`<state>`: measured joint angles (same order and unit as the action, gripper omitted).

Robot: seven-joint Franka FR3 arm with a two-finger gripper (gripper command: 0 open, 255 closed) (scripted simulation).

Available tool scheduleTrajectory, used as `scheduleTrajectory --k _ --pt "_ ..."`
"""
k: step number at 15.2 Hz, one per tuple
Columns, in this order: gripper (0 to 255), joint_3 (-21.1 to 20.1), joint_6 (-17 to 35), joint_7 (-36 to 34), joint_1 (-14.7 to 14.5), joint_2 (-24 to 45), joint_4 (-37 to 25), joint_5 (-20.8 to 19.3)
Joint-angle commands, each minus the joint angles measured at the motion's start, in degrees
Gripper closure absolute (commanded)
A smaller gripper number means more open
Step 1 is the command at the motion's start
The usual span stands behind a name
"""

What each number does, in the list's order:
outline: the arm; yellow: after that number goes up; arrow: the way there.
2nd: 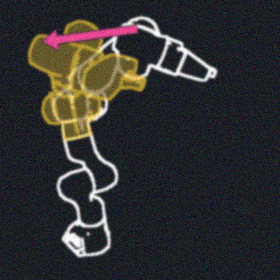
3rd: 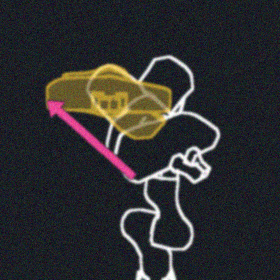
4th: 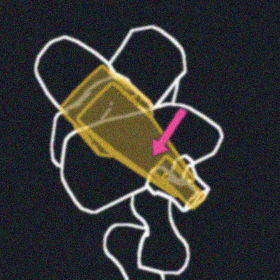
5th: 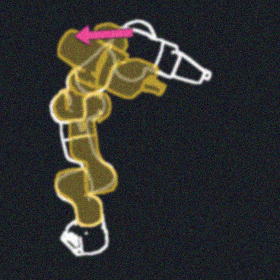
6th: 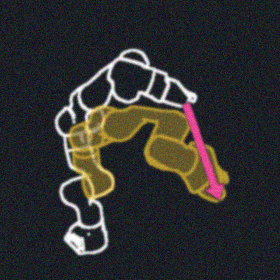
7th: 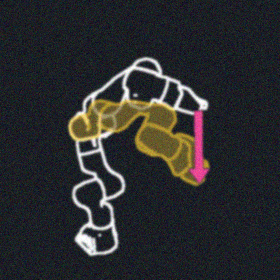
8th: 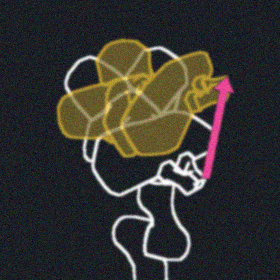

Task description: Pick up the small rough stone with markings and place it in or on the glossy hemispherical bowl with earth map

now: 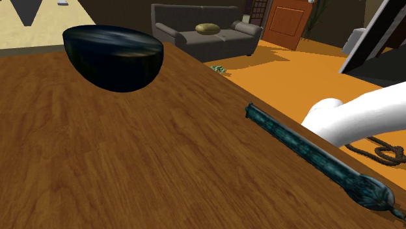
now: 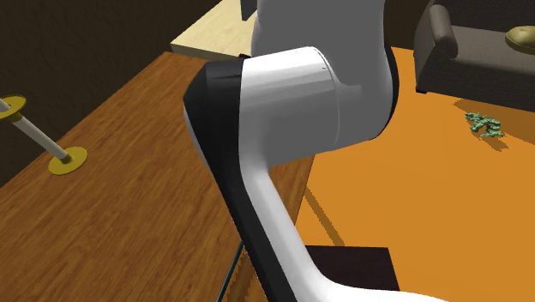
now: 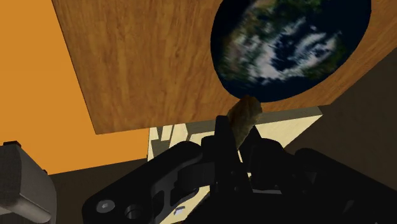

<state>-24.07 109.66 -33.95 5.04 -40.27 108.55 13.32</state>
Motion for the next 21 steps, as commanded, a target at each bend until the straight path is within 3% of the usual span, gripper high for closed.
scheduleTrajectory --k 1,6,10,13,14,21 --pt "255 -2.38 0.39 -1.69 1.08 2.84 -2.80 -0.67" --pt "255 -11.31 1.98 -7.62 5.43 12.67 -11.90 -4.75" --pt "255 -21.37 1.89 -14.00 10.08 22.46 -21.14 -11.87" --pt "255 -32.81 -0.03 -21.25 13.61 33.21 -29.92 -23.23" --pt "255 -38.85 -2.20 -25.67 13.48 40.03 -34.41 -31.84" --pt "255 -33.09 5.46 -23.02 13.25 33.15 -24.15 -23.97"
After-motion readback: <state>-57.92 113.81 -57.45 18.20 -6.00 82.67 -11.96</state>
